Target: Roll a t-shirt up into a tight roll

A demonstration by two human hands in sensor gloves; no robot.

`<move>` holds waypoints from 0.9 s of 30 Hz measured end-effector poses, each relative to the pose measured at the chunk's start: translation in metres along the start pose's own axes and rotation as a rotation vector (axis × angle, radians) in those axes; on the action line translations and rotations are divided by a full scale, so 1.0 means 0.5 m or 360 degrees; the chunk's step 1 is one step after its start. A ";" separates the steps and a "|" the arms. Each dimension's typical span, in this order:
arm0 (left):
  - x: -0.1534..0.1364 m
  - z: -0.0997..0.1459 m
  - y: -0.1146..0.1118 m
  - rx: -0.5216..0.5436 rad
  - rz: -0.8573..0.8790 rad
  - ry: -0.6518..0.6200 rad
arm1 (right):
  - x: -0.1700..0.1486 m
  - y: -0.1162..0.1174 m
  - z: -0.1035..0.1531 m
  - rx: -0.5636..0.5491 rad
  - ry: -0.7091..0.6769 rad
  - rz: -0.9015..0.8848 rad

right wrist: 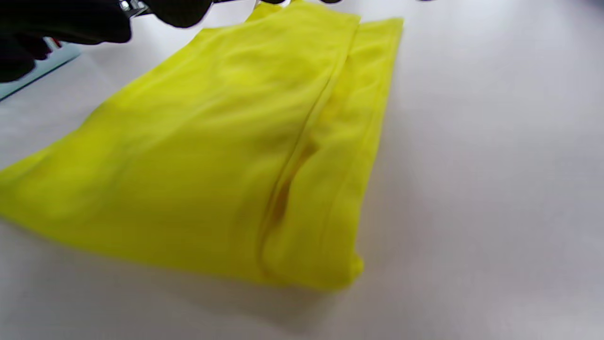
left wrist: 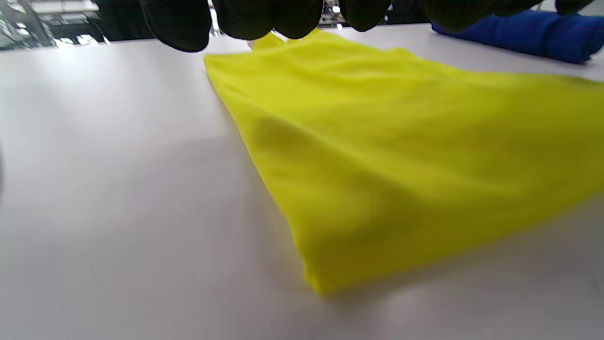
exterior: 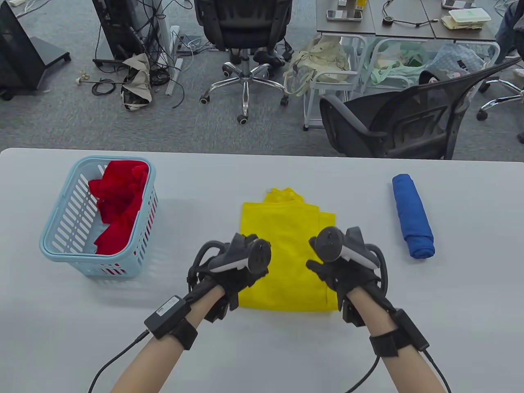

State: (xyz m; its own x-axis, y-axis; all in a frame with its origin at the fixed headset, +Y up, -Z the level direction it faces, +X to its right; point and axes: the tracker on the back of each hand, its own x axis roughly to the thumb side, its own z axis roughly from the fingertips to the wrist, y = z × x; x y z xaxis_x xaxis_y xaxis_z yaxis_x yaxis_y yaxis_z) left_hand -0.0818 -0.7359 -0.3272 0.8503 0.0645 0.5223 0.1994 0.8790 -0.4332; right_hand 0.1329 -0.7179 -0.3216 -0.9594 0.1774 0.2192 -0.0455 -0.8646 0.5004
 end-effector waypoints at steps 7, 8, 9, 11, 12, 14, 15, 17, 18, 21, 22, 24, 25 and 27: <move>0.007 0.047 -0.120 -0.0228 -0.0147 0.0049 | 0.045 0.118 0.045 0.0141 -0.0042 0.0426; 0.009 0.057 -0.115 -0.0228 -0.0114 0.0030 | 0.048 0.116 0.056 0.0163 -0.0060 0.0371; 0.013 0.076 -0.107 -0.0199 -0.0080 0.0015 | 0.054 0.109 0.072 0.0164 -0.0096 0.0323; 0.020 0.103 -0.098 -0.0185 -0.0100 -0.0001 | 0.064 0.094 0.101 0.0045 -0.0120 0.0371; 0.023 0.117 -0.095 -0.0136 -0.0132 -0.0004 | 0.069 0.088 0.115 -0.0048 -0.0098 0.0411; 0.027 0.131 -0.101 -0.0005 -0.0179 0.0015 | 0.074 0.093 0.128 -0.0114 -0.0083 0.0447; 0.027 0.134 -0.111 0.0055 -0.0223 0.0030 | 0.076 0.108 0.127 -0.0105 -0.0091 0.0462; 0.022 0.131 -0.128 0.0078 -0.0322 0.0059 | 0.079 0.144 0.112 0.0018 -0.0113 0.0544; 0.022 0.132 -0.129 0.0080 -0.0393 0.0074 | 0.082 0.157 0.107 0.0024 -0.0075 0.0614; 0.026 0.134 -0.123 0.0173 -0.0470 0.0100 | 0.085 0.149 0.106 -0.0045 -0.0078 0.0642; 0.029 0.133 -0.122 0.0200 -0.0518 0.0108 | 0.084 0.148 0.104 -0.0064 -0.0087 0.0629; 0.031 0.130 -0.122 0.0260 -0.0596 0.0111 | 0.078 0.145 0.099 -0.0118 -0.0073 0.0611; 0.031 0.129 -0.122 0.0302 -0.0624 0.0104 | 0.075 0.141 0.097 -0.0138 -0.0075 0.0591; 0.028 0.127 -0.122 0.0362 -0.0635 0.0092 | 0.071 0.137 0.093 -0.0162 -0.0074 0.0558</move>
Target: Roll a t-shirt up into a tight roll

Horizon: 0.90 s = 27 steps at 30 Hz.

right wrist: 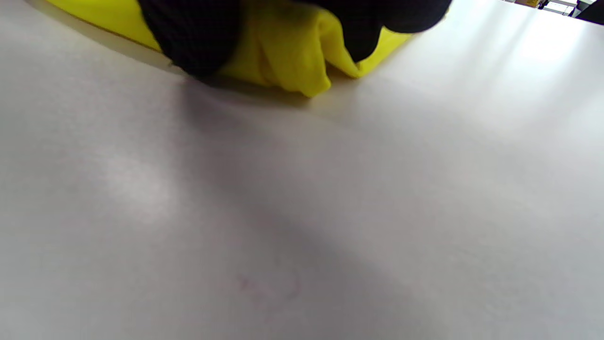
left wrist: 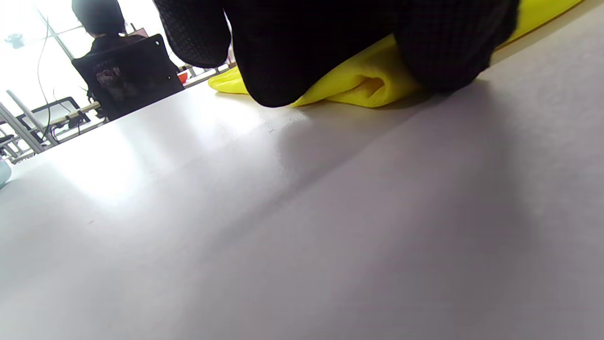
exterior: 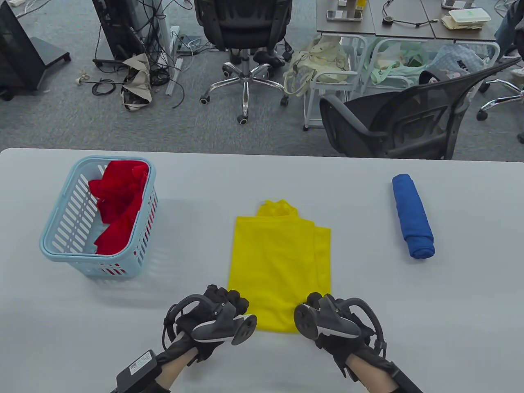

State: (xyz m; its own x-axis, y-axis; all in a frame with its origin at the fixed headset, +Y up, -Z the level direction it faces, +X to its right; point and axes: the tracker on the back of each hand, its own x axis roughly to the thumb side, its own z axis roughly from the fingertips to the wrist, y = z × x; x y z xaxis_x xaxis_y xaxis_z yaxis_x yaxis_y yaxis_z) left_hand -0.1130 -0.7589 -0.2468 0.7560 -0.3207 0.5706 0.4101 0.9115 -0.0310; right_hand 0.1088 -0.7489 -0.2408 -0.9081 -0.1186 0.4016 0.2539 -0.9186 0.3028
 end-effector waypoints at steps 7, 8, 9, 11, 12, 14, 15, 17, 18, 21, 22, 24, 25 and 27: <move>-0.037 0.001 -0.002 0.0005 0.0317 -0.0044 | -0.025 -0.004 -0.003 -0.0041 -0.0028 -0.0142; -0.042 0.003 -0.002 0.0001 0.0368 -0.0051 | -0.030 -0.005 -0.002 -0.0036 -0.0037 -0.0179; -0.049 0.004 -0.002 -0.0008 0.0451 -0.0065 | -0.037 -0.007 0.000 -0.0023 -0.0052 -0.0246; -0.061 0.008 -0.001 -0.0044 0.0612 -0.0093 | -0.052 -0.009 0.002 0.0002 -0.0089 -0.0387; -0.070 0.010 -0.002 -0.0094 0.0726 -0.0106 | -0.061 -0.007 0.003 0.0019 -0.0098 -0.0468; -0.081 0.012 -0.008 -0.0138 0.0901 -0.0135 | -0.066 -0.002 0.002 0.0036 -0.0085 -0.0482; -0.085 0.013 -0.012 -0.0139 0.0991 -0.0137 | -0.068 0.000 0.001 0.0045 -0.0075 -0.0481; -0.088 0.011 -0.017 -0.0115 0.1019 -0.0114 | -0.068 0.000 -0.004 0.0046 -0.0065 -0.0473; -0.087 0.009 -0.018 -0.0117 0.0981 -0.0094 | -0.068 0.000 -0.005 0.0050 -0.0058 -0.0470; -0.079 0.003 -0.014 -0.0065 0.0573 0.0087 | -0.067 0.001 -0.008 0.0056 -0.0054 -0.0469; -0.073 0.003 -0.011 -0.0040 0.0379 0.0154 | -0.067 0.000 -0.008 0.0055 -0.0053 -0.0466; -0.061 0.010 0.002 0.0025 0.0236 0.0213 | -0.066 0.001 -0.008 0.0056 -0.0050 -0.0463; -0.055 0.015 0.008 0.0055 0.0283 0.0197 | -0.066 0.000 -0.009 0.0058 -0.0049 -0.0461; -0.035 0.028 0.026 0.0148 0.0493 0.0135 | -0.066 0.000 -0.011 0.0063 -0.0041 -0.0468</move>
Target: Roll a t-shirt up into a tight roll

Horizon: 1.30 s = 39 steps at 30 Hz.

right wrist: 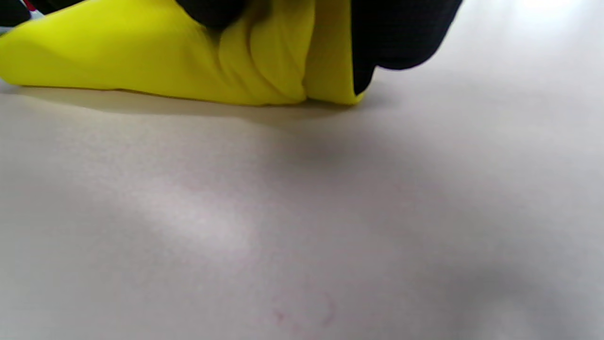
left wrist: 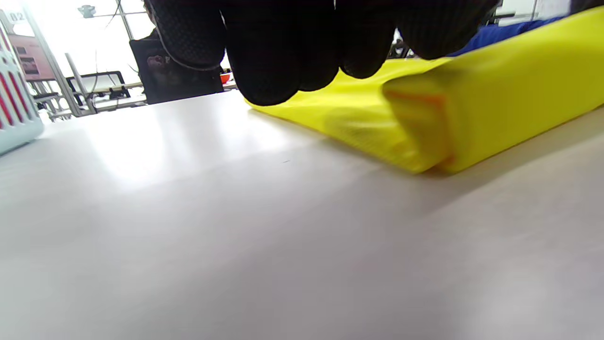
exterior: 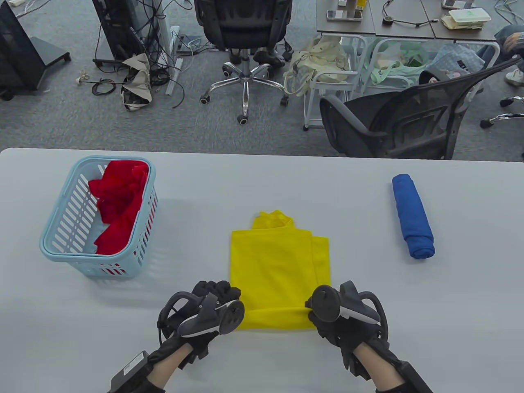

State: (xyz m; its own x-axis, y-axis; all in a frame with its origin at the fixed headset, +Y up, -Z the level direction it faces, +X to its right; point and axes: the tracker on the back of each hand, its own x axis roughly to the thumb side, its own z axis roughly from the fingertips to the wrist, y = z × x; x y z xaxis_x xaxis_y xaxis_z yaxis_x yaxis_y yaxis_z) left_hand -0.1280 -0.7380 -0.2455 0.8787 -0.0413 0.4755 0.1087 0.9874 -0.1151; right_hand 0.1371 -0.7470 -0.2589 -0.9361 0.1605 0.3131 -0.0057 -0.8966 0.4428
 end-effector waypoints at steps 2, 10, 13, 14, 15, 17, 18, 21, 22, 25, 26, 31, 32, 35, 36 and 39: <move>0.026 0.011 0.009 0.0031 0.0063 -0.0133 | 0.000 0.000 -0.001 0.0003 0.0005 -0.0010; 0.080 -0.011 -0.043 -0.0089 -0.0399 -0.0358 | 0.001 0.000 0.003 -0.0011 0.0003 -0.0003; 0.066 -0.015 -0.040 -0.0109 -0.0227 -0.0348 | -0.007 -0.006 0.011 -0.0057 0.0073 -0.0031; 0.063 -0.015 -0.040 -0.0110 -0.0198 -0.0345 | -0.005 -0.009 0.016 -0.0105 0.0149 0.0065; 0.059 -0.015 -0.039 -0.0110 -0.0195 -0.0345 | -0.003 -0.017 0.026 -0.0195 0.0269 0.0309; 0.054 -0.015 -0.037 -0.0101 -0.0230 -0.0336 | 0.003 -0.032 0.041 -0.0316 0.0408 0.0549; 0.050 -0.015 -0.037 -0.0099 -0.0257 -0.0326 | 0.007 -0.039 0.049 -0.0355 0.0395 0.0512; 0.036 -0.020 -0.042 -0.0095 -0.0254 -0.0302 | 0.025 -0.042 0.053 -0.0314 0.0034 0.0180; 0.032 -0.022 -0.043 -0.0087 -0.0224 -0.0299 | 0.038 -0.032 0.047 -0.0270 -0.0079 0.0102; 0.033 -0.026 -0.043 -0.0060 -0.0203 -0.0283 | 0.058 0.022 0.014 -0.0037 -0.0041 0.0383; 0.035 -0.025 -0.042 -0.0054 -0.0211 -0.0269 | 0.058 0.032 0.008 0.0024 -0.0025 0.0448; 0.039 -0.023 -0.038 -0.0001 -0.0439 -0.0202 | 0.055 0.026 0.004 -0.0063 -0.0004 0.0419; 0.036 -0.023 -0.038 -0.0005 -0.0418 -0.0202 | 0.057 0.025 0.003 -0.0064 0.0003 0.0418; 0.029 -0.024 -0.032 0.0009 -0.0353 -0.0194 | 0.059 0.016 0.001 -0.0097 -0.0002 0.0405; 0.026 -0.025 -0.030 0.0009 -0.0322 -0.0191 | 0.058 0.014 0.001 -0.0094 -0.0010 0.0377; 0.018 -0.025 -0.023 -0.0009 -0.0213 -0.0149 | 0.054 0.011 0.004 -0.0095 -0.0031 0.0324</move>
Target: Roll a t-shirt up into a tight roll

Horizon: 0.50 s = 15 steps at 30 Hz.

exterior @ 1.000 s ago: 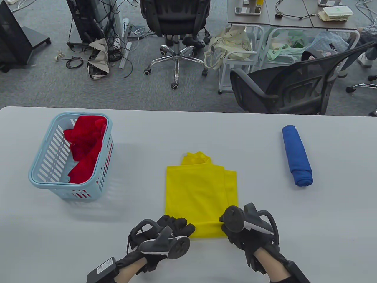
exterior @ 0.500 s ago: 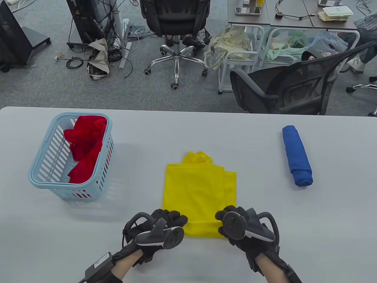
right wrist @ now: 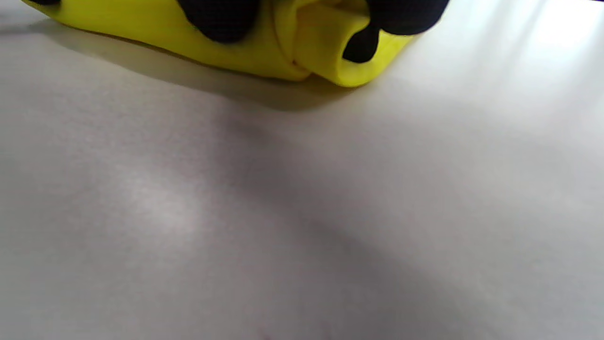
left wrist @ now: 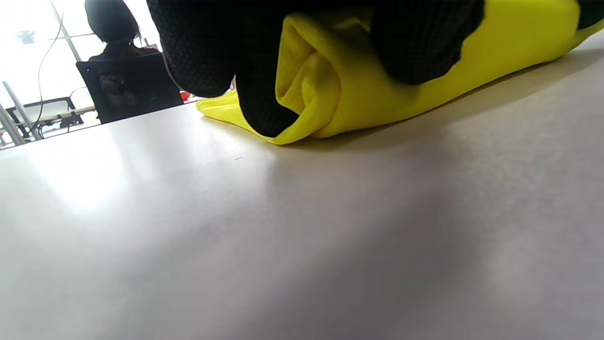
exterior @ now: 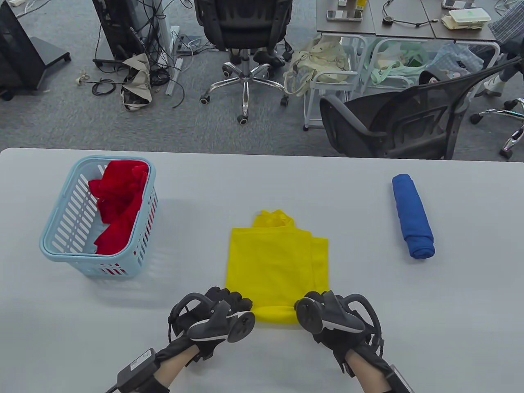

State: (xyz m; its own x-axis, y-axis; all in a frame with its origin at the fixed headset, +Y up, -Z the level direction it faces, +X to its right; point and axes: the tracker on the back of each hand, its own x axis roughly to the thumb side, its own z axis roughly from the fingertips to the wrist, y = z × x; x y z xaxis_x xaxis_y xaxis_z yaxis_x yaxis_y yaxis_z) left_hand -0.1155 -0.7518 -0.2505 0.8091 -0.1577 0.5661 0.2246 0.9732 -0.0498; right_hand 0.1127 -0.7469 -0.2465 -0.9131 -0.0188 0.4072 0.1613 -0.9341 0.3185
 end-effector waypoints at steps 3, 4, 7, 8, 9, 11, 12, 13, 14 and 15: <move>-0.013 0.001 0.005 -0.0045 0.0226 0.0003 | -0.005 -0.001 0.004 0.0003 -0.0013 -0.0049; -0.019 0.001 0.006 -0.0069 0.0319 0.0005 | -0.009 -0.001 0.003 0.0017 -0.0018 -0.0089; -0.035 0.000 0.002 -0.0141 0.0570 0.0034 | -0.021 0.003 -0.001 0.0050 -0.0025 -0.0197; -0.042 -0.001 -0.001 -0.0156 0.0653 0.0066 | -0.025 0.005 -0.004 0.0056 -0.0024 -0.0241; -0.049 -0.002 -0.003 -0.0169 0.0705 0.0097 | -0.026 0.007 -0.007 0.0055 -0.0003 -0.0260; -0.063 -0.006 -0.009 -0.0175 0.0753 0.0196 | -0.026 0.008 -0.012 0.0048 0.0029 -0.0217; -0.072 -0.008 -0.015 -0.0162 0.0757 0.0279 | -0.026 0.008 -0.015 0.0042 0.0059 -0.0196; -0.078 -0.009 -0.018 -0.0159 0.0741 0.0311 | -0.026 0.006 -0.018 0.0040 0.0076 -0.0194; -0.080 -0.010 -0.019 -0.0160 0.0728 0.0324 | -0.027 0.006 -0.020 0.0037 0.0090 -0.0200; -0.078 -0.009 -0.018 -0.0147 0.0663 0.0362 | -0.027 0.006 -0.020 0.0034 0.0104 -0.0206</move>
State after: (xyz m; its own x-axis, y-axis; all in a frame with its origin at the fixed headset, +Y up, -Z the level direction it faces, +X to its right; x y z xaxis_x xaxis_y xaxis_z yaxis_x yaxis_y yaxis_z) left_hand -0.1468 -0.7552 -0.2759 0.9364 0.1996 0.2888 -0.1047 0.9440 -0.3130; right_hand 0.1217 -0.7530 -0.2593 -0.9492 0.0773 0.3050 0.0480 -0.9225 0.3830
